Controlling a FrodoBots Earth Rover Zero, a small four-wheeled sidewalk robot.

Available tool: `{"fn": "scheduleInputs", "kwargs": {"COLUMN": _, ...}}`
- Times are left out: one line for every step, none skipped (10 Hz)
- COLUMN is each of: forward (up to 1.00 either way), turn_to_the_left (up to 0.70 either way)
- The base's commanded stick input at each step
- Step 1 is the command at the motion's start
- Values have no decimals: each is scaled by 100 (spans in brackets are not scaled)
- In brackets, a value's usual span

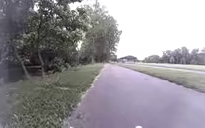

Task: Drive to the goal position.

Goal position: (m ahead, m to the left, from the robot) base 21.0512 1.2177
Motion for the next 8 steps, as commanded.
{"fn": "scheduleInputs", "kwargs": {"forward": 70, "turn_to_the_left": -2}}
{"fn": "scheduleInputs", "kwargs": {"forward": 70, "turn_to_the_left": -3}}
{"fn": "scheduleInputs", "kwargs": {"forward": 70, "turn_to_the_left": -6}}
{"fn": "scheduleInputs", "kwargs": {"forward": 70, "turn_to_the_left": -2}}
{"fn": "scheduleInputs", "kwargs": {"forward": 70, "turn_to_the_left": -1}}
{"fn": "scheduleInputs", "kwargs": {"forward": 70, "turn_to_the_left": -1}}
{"fn": "scheduleInputs", "kwargs": {"forward": 70, "turn_to_the_left": -1}}
{"fn": "scheduleInputs", "kwargs": {"forward": 70, "turn_to_the_left": -1}}
